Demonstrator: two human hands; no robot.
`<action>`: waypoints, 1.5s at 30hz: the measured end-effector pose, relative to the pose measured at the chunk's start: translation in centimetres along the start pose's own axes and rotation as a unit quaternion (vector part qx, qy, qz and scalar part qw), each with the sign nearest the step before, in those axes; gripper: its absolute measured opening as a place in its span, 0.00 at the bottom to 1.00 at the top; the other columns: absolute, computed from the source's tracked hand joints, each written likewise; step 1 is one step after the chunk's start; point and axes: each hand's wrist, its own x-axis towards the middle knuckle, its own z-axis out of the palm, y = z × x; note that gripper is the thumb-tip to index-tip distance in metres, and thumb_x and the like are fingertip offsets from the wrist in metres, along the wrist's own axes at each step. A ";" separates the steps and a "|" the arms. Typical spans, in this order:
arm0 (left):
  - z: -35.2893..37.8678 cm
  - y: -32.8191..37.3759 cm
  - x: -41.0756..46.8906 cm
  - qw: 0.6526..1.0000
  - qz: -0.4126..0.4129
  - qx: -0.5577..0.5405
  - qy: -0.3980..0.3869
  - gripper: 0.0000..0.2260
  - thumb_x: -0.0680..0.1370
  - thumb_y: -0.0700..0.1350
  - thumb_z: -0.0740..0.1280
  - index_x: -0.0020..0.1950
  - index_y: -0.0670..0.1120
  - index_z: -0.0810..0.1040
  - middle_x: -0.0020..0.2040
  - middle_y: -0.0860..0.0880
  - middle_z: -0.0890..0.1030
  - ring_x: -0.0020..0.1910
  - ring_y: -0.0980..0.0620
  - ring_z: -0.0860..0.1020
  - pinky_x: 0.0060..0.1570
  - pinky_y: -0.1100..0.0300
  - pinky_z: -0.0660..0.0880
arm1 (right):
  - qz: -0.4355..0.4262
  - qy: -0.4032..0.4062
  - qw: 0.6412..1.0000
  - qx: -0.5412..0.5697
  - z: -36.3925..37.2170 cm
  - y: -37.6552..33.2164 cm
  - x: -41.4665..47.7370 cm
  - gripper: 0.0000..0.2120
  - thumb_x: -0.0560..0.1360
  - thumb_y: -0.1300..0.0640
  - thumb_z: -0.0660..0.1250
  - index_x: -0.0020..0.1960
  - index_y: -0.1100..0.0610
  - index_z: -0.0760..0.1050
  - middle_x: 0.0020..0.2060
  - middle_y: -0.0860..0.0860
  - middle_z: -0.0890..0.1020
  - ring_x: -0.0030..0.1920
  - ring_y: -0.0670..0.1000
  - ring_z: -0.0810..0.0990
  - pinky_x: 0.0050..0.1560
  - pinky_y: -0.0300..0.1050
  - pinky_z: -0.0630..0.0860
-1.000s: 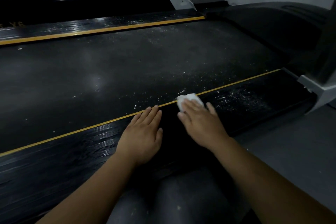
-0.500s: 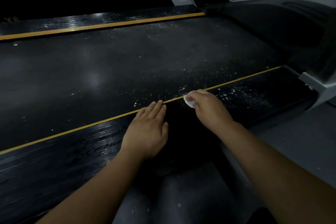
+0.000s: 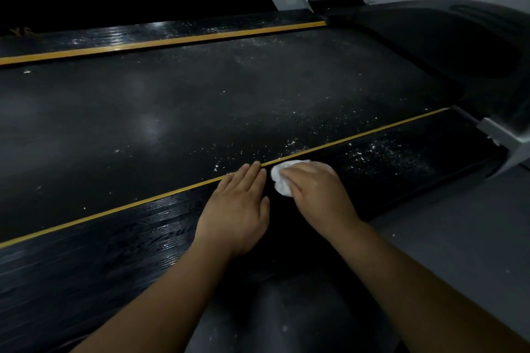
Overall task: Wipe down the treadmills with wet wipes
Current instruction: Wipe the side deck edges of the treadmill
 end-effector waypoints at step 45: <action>0.2 0.2 0.0 1.000 -0.002 -0.001 0.009 0.34 0.79 0.58 0.37 0.83 0.48 0.55 0.83 0.51 0.53 0.82 0.54 0.49 0.75 0.61 0.38 | 0.099 -0.121 0.984 -0.091 -0.2 -1.8 0.3 0.23 0.86 0.48 0.48 0.80 0.49 0.59 0.80 0.46 0.60 0.79 0.45 0.53 0.77 0.56 0.47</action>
